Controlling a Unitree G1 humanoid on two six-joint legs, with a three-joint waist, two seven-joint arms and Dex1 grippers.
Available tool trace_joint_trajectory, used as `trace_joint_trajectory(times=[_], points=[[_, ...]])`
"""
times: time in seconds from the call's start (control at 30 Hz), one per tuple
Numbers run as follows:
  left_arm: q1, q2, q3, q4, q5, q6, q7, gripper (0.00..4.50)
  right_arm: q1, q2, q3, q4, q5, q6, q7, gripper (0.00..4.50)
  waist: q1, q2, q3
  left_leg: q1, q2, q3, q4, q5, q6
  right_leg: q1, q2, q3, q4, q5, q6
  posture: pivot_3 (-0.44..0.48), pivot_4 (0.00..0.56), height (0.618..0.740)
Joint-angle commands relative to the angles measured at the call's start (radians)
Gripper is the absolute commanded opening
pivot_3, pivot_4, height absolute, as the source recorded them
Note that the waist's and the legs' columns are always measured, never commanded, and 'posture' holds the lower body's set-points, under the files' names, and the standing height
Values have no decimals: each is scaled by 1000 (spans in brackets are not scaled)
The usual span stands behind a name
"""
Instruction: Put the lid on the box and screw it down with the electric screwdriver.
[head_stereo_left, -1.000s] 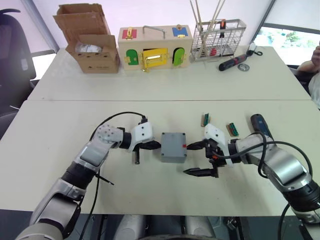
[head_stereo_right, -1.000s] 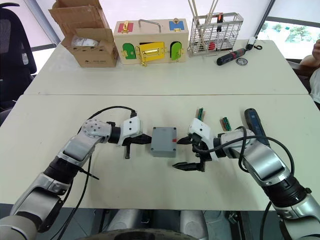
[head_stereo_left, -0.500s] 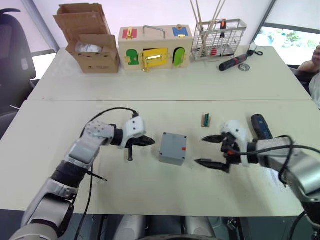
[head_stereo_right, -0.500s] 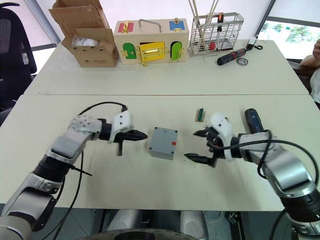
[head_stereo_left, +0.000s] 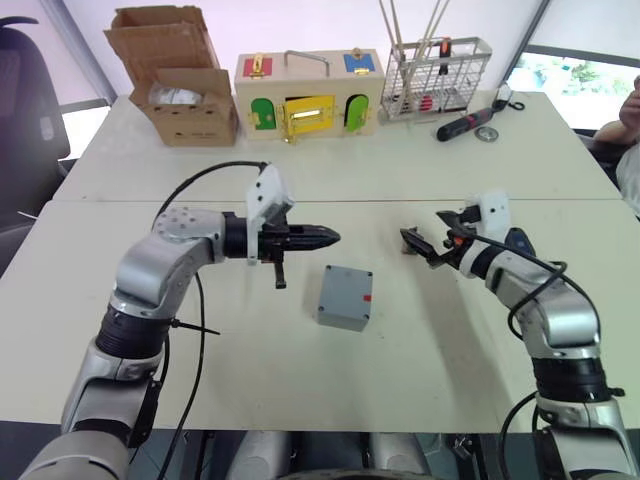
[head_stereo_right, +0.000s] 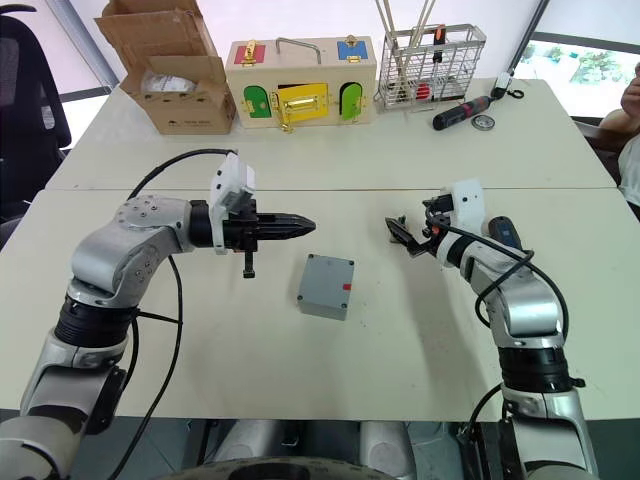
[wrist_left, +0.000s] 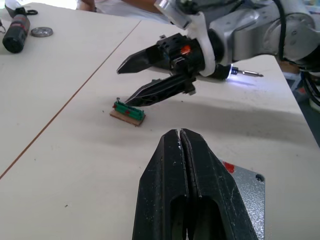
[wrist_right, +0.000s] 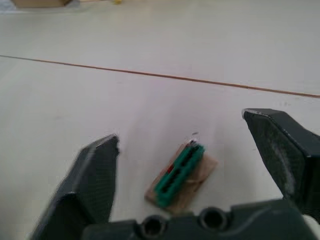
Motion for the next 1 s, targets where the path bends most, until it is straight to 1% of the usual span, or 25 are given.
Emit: trace_joint_trajectory(times=[0.03, 0.13, 0.33, 0.83, 0.93, 0.97, 1.0], points=[[1, 16, -4, -39, -2, -8, 5, 0, -34, 5, 2, 54, -32, -75, 2, 2893, 0, 0, 0, 0, 0, 0, 0, 0, 0, 0, 0, 0, 0, 0, 0, 0, 150, 740], [4, 27, -6, -39, -5, -6, 9, 0, -49, 23, 7, 107, -36, -73, 3, 2098, -2, 0, 0, 0, 0, 0, 0, 0, 0, 0, 0, 0, 0, 0, 0, 0, 150, 740], [13, 47, -10, -35, -6, -15, 7, 0, -47, 51, 19, 113, -43, -91, 14, 2098, -1, 0, 0, 0, 0, 0, 0, 0, 0, 0, 0, 0, 0, 0, 0, 0, 150, 740], [24, 51, -28, -20, 13, -41, 2, 0, -21, 74, 19, 94, -55, -95, -8, 2098, -1, 0, 0, 0, 0, 0, 0, 0, 0, 0, 0, 0, 0, 0, 0, 0, 150, 740], [25, 49, -31, -21, 14, -41, 2, 0, -21, 83, 18, 99, -61, -104, -19, 1380, -1, 0, 0, 0, 0, 0, 0, 0, 0, 0, 0, 0, 0, 0, 0, 0, 150, 740], [25, 48, -32, -21, 13, -41, 3, 0, -21, 85, 17, 100, -62, -107, -22, 853, -1, 0, 0, 0, 0, 0, 0, 0, 0, 0, 0, 0, 0, 0, 0, 0, 150, 740], [25, 48, -33, -21, 14, -42, 2, 0, -23, 86, 16, 101, -62, -109, -23, 444, -1, 0, 0, 0, 0, 0, 0, 0, 0, 0, 0, 0, 0, 0, 0, 0, 150, 740]])
